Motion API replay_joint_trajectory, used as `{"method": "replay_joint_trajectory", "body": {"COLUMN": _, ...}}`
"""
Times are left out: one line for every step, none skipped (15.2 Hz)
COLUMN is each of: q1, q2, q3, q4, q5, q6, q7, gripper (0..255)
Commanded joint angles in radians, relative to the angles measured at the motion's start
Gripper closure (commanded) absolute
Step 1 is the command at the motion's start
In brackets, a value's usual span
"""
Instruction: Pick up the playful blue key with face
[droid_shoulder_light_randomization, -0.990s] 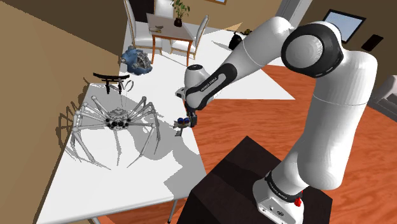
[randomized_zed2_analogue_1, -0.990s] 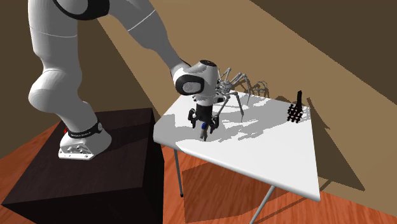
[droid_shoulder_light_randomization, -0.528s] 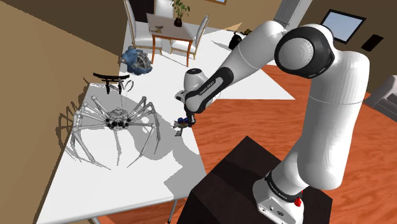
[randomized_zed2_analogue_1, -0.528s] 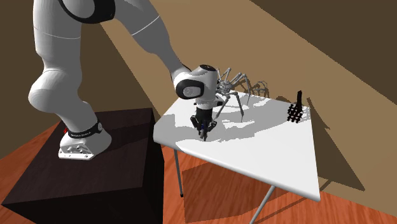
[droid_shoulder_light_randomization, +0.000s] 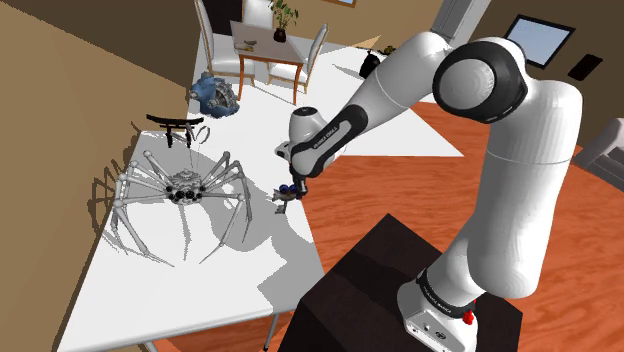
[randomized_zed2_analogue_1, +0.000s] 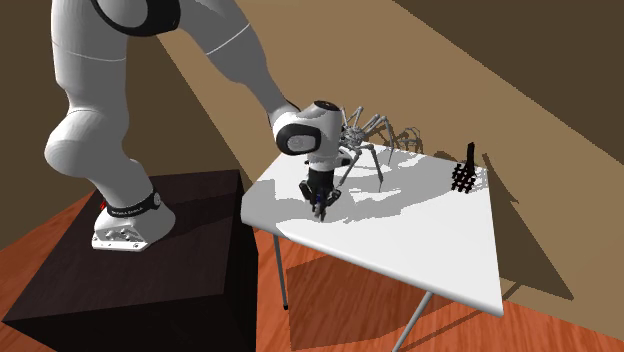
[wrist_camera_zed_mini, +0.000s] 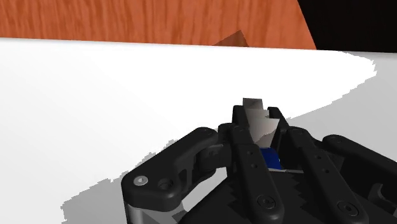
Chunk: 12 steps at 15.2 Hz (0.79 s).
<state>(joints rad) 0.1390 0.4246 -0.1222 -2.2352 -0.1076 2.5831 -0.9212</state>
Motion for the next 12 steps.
{"method": "replay_joint_trajectory", "body": {"q1": 0.001, "q2": -0.019, "q3": 0.0, "q4": -0.002, "q5": 0.0, "q6": -0.018, "q7": -0.001, "gripper": 255}}
{"method": "replay_joint_trajectory", "body": {"q1": 0.002, "q2": -0.031, "q3": -0.001, "q4": -0.003, "q5": -0.001, "q6": -0.029, "q7": -0.001, "gripper": 255}}
{"method": "replay_joint_trajectory", "body": {"q1": 0.002, "q2": -0.044, "q3": -0.001, "q4": -0.004, "q5": -0.001, "q6": -0.039, "q7": -0.002, "gripper": 255}}
{"method": "replay_joint_trajectory", "body": {"q1": 0.003, "q2": -0.056, "q3": -0.002, "q4": -0.006, "q5": -0.002, "q6": -0.051, "q7": -0.003, "gripper": 255}}
{"method": "replay_joint_trajectory", "body": {"q1": 0.003, "q2": -0.068, "q3": -0.002, "q4": -0.006, "q5": -0.002, "q6": -0.062, "q7": -0.003, "gripper": 255}}
{"method": "replay_joint_trajectory", "body": {"q1": 0.004, "q2": -0.08, "q3": -0.003, "q4": -0.007, "q5": -0.003, "q6": -0.073, "q7": -0.004, "gripper": 255}}
{"method": "replay_joint_trajectory", "body": {"q1": 0.004, "q2": -0.092, "q3": -0.003, "q4": -0.007, "q5": -0.003, "q6": -0.085, "q7": -0.005, "gripper": 255}}
{"method": "replay_joint_trajectory", "body": {"q1": 0.005, "q2": -0.103, "q3": -0.003, "q4": -0.007, "q5": -0.004, "q6": -0.096, "q7": -0.005, "gripper": 255}}
{"method": "replay_joint_trajectory", "body": {"q1": 0.005, "q2": -0.115, "q3": -0.004, "q4": -0.007, "q5": -0.004, "q6": -0.108, "q7": -0.006, "gripper": 255}}
{"method": "replay_joint_trajectory", "body": {"q1": 0.006, "q2": -0.127, "q3": -0.004, "q4": -0.007, "q5": -0.005, "q6": -0.119, "q7": -0.007, "gripper": 255}}
{"method": "replay_joint_trajectory", "body": {"q1": 0.006, "q2": -0.138, "q3": -0.004, "q4": -0.007, "q5": -0.005, "q6": -0.131, "q7": -0.007, "gripper": 255}}
{"method": "replay_joint_trajectory", "body": {"q1": 0.007, "q2": -0.149, "q3": -0.005, "q4": -0.006, "q5": -0.005, "q6": -0.143, "q7": -0.008, "gripper": 255}}
